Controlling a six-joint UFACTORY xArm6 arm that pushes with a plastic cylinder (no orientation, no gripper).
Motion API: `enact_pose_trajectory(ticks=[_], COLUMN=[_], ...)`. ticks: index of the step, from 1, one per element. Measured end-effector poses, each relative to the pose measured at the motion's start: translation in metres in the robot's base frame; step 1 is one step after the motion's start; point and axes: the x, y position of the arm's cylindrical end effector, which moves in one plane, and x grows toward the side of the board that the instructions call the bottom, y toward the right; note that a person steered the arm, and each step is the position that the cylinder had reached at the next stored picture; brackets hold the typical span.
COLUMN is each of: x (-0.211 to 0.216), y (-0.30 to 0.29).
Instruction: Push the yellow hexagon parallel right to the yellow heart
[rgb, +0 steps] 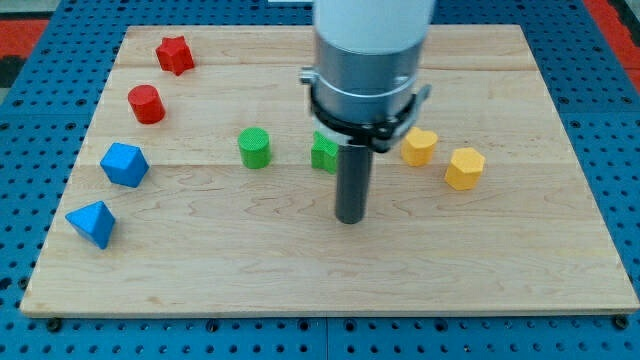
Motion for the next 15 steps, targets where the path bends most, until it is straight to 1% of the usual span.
enact_pose_trajectory(ticks=[2,5,6,9,10,11,12,13,15], x=[-0.023,-0.024,-0.024,-0.026,-0.048,-0.056,-0.056,-0.052,0.001], y=[0.017,0.026,0.041,0.127,0.129,0.135,0.135,0.135,0.119])
